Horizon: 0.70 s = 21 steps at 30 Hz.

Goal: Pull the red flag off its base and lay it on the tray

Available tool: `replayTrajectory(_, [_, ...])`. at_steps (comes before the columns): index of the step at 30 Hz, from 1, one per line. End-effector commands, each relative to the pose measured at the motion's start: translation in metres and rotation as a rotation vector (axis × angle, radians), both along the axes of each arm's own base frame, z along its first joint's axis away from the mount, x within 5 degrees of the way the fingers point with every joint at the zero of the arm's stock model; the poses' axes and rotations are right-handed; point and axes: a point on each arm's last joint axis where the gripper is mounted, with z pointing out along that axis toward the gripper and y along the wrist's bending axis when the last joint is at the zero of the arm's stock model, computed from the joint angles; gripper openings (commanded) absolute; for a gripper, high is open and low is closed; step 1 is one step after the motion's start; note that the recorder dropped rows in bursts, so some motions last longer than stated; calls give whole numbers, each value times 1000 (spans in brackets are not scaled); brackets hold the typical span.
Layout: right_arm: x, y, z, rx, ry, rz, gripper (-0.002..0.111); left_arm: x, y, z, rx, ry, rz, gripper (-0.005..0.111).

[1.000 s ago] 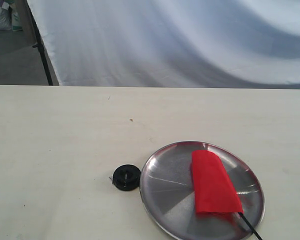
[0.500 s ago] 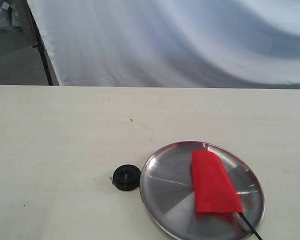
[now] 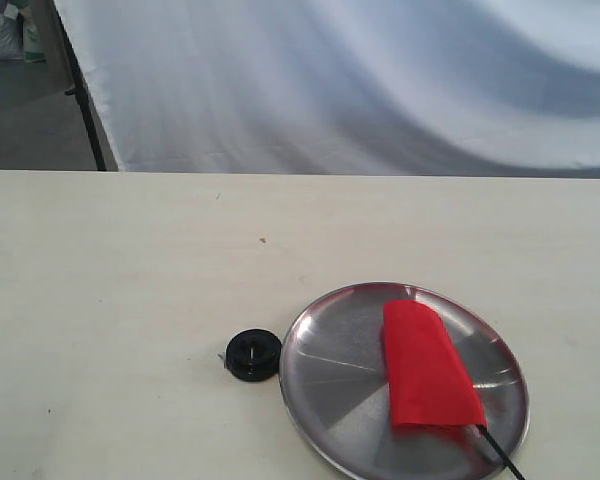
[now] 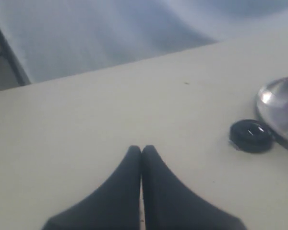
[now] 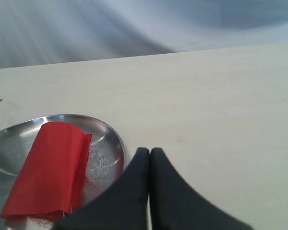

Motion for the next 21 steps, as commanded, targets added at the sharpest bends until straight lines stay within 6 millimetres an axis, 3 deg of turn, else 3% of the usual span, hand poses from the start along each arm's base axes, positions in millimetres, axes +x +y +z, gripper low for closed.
replayTrajectory(1, [0, 0, 1, -8, -13, -2, 0, -6, 8, 6, -19, -87, 102, 0])
replayTrajectory(9, [0, 0, 1, -8, -13, -2, 0, -18, 14, 17, -25, -259, 192, 0])
replayTrajectory(21, [0, 0, 1, -8, -14, -2, 0, -18, 15, 15, -21, -243, 215, 0])
